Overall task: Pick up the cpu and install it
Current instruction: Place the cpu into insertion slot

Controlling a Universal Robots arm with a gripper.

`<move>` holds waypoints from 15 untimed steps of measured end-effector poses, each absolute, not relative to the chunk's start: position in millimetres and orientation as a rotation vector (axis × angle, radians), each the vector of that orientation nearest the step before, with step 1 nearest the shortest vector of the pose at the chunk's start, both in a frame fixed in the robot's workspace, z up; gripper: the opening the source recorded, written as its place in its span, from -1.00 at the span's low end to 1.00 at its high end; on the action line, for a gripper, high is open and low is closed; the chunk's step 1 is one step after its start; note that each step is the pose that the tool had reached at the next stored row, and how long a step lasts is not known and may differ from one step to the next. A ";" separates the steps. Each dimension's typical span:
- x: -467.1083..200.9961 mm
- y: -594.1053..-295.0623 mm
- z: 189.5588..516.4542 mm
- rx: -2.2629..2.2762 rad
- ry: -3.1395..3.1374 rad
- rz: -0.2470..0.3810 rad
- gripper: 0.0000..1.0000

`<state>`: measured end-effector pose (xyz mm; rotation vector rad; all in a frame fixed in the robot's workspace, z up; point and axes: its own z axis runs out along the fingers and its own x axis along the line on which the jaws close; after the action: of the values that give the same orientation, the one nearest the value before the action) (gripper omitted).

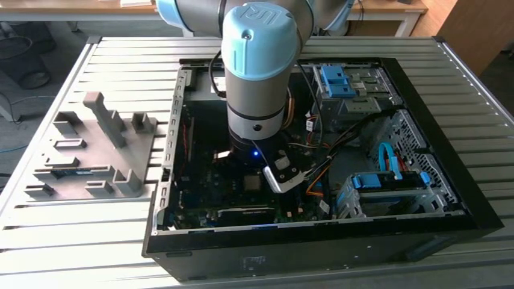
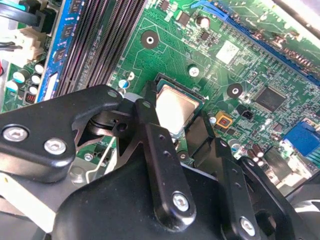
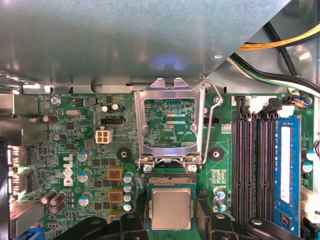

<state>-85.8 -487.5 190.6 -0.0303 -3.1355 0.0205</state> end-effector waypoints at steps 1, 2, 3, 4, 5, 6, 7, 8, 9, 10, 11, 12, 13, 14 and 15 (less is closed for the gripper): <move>-85.8 -487.5 190.6 -0.030 -3.136 0.020 -0.06; -85.8 -487.5 190.6 -0.030 -3.136 0.020 -0.06; -85.8 -487.5 190.6 -0.030 -3.136 0.020 -0.06; -85.9 -487.5 190.6 -0.030 -3.136 0.020 -0.06; -85.9 -487.5 190.6 -0.030 -3.136 0.020 -0.06; -85.9 -487.5 190.6 -0.030 -3.136 0.020 -0.04; -85.9 -487.5 190.6 -0.030 -3.136 0.020 0.07; -85.9 -487.5 190.6 -0.030 -3.136 0.021 0.07; -85.9 -487.5 190.6 -0.030 -3.136 0.021 0.07; -85.9 -487.5 190.6 -0.030 -3.136 0.020 0.21; -86.0 -487.5 190.6 -0.030 -3.136 0.020 0.21; -86.0 -487.5 190.6 -0.030 -3.136 0.020 0.21; -86.0 -487.5 190.6 -0.030 -3.136 0.020 0.21; -86.1 -487.5 190.6 -0.030 -3.136 0.021 0.21; -86.7 -487.5 190.6 -0.031 -3.136 0.021 0.21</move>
<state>-86.7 -487.5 190.6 -0.0305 -3.1356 0.0206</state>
